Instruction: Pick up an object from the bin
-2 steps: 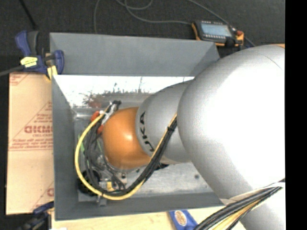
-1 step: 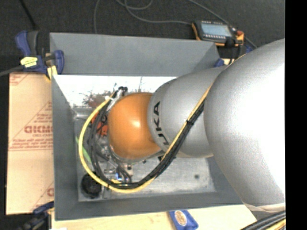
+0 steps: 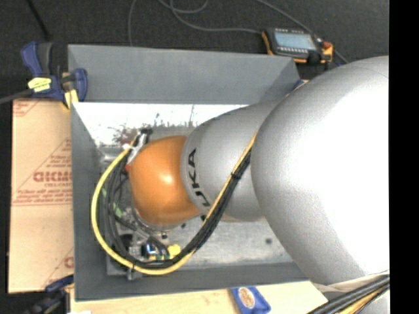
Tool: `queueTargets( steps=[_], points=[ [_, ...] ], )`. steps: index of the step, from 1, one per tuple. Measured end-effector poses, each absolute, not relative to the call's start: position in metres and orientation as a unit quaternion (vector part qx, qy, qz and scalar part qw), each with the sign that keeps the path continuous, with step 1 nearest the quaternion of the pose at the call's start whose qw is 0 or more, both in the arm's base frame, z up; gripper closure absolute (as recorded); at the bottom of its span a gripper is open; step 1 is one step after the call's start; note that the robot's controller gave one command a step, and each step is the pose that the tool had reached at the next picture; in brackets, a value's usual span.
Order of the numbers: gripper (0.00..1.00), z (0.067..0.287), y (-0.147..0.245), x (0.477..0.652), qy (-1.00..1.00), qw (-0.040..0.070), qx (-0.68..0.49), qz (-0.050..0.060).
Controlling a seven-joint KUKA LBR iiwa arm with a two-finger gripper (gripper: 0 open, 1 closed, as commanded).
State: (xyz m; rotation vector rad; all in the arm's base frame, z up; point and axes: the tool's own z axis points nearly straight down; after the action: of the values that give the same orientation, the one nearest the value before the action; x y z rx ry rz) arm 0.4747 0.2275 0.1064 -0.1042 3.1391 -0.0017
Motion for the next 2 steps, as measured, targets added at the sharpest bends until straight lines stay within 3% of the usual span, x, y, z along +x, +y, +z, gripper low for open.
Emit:
queueTargets(
  steps=[1,2],
  points=[
    [0.0,0.078,0.221,0.478,0.997,0.001,0.081,0.001],
    [1.0,0.071,0.188,0.487,1.0,-0.001,-0.003,-0.001]
  ],
)
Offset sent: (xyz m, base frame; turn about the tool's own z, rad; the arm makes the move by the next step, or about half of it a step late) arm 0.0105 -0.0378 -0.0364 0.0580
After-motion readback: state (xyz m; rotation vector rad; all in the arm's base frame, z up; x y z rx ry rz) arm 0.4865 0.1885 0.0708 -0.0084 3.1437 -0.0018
